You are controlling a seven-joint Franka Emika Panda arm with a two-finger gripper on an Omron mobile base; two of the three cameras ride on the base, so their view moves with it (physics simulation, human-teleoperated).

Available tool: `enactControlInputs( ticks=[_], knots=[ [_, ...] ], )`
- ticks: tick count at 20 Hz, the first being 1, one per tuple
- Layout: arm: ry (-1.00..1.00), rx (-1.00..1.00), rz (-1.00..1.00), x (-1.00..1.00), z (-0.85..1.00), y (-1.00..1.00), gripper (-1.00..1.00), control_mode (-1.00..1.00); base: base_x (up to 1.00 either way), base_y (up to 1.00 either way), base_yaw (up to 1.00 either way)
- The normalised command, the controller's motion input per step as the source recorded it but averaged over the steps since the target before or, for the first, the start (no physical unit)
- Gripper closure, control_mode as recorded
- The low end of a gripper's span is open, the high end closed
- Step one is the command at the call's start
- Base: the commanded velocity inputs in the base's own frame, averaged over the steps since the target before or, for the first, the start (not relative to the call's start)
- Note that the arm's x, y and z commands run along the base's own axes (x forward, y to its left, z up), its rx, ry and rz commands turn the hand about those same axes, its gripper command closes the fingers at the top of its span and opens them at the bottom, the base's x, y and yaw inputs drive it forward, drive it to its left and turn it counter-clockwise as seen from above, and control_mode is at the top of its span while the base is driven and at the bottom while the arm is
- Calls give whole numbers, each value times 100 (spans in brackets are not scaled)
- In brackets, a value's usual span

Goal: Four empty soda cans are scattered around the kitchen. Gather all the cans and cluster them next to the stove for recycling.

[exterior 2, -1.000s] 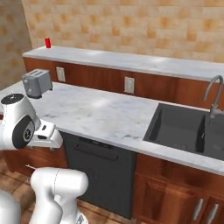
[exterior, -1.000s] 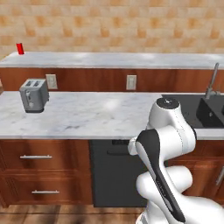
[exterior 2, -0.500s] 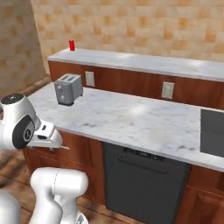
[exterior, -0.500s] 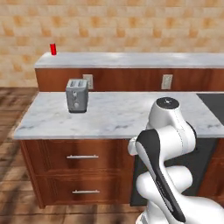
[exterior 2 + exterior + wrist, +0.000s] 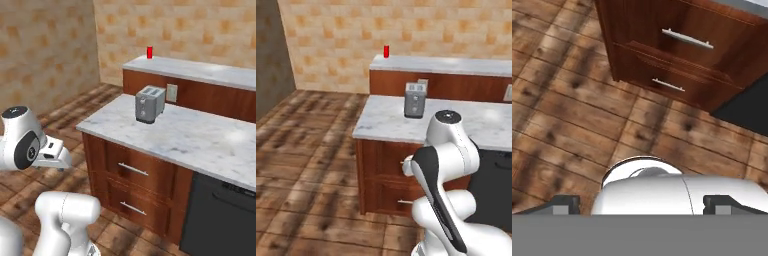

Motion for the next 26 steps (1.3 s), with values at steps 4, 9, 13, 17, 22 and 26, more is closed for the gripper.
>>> enactControlInputs(
  ticks=[4, 9, 13, 17, 22, 26],
  knots=[
    [0, 0, 0, 0, 0, 0, -100, 100, 100, 100, -55],
    [0, 0, 0, 0, 0, 0, -100, 100, 100, 100, -55],
    [0, 0, 0, 0, 0, 0, -100, 100, 99, 100, -46],
    [0, 0, 0, 0, 0, 0, -100, 100, 83, 100, -38],
    [0, 0, 0, 0, 0, 0, -100, 100, 81, 100, -38],
    [0, 0, 0, 0, 0, 0, -100, 100, 58, 100, -35]
  ],
)
